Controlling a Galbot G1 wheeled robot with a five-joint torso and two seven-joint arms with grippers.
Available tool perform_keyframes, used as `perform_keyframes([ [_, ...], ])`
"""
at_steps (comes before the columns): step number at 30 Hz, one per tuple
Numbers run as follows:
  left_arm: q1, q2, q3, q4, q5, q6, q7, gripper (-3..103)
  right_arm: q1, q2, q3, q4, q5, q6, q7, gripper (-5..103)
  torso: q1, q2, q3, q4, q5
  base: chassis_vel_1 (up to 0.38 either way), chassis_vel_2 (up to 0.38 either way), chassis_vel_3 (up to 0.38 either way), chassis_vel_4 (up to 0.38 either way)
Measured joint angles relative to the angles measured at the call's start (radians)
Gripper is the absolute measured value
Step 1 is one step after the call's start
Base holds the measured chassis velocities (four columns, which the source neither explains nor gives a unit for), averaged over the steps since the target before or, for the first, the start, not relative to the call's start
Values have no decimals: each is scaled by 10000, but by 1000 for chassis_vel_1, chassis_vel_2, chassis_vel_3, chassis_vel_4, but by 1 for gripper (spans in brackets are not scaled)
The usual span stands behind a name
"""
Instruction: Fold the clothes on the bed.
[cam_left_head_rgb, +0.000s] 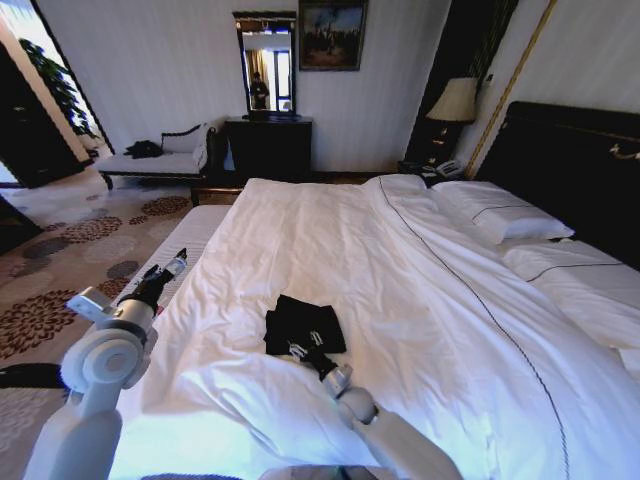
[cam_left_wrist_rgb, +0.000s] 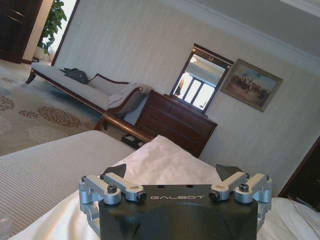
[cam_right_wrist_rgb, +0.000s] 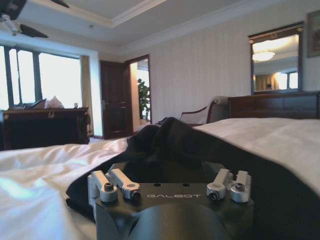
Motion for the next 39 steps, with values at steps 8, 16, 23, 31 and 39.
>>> perform_keyframes([
  [8,31,60,-85,-48,0,7,0,100,-168,-1292,271,1530,865,58,-757,100,0,1,0,1,1,0,0,0,0],
  [16,3,-62,93,-66,110,19,4,100,768,-449,125,1281,4331,-894,404,100,0,0,0,4,0,0,0,0,0],
  [23,182,65,-48,-182,96,25,4,100,1568,1638,-6,-94,5981,-1284,761,100,0,0,0,5,-2,0,0,0,0],
  [31,502,157,-414,-428,-17,25,0,100,1768,2692,-527,-921,5630,-1259,539,100,0,0,0,1,-3,0,0,0,0],
  [39,610,41,-395,-538,21,27,-20,100,2022,3561,-976,-2008,4991,-1079,300,100,0,0,0,2,-3,0,0,0,0],
])
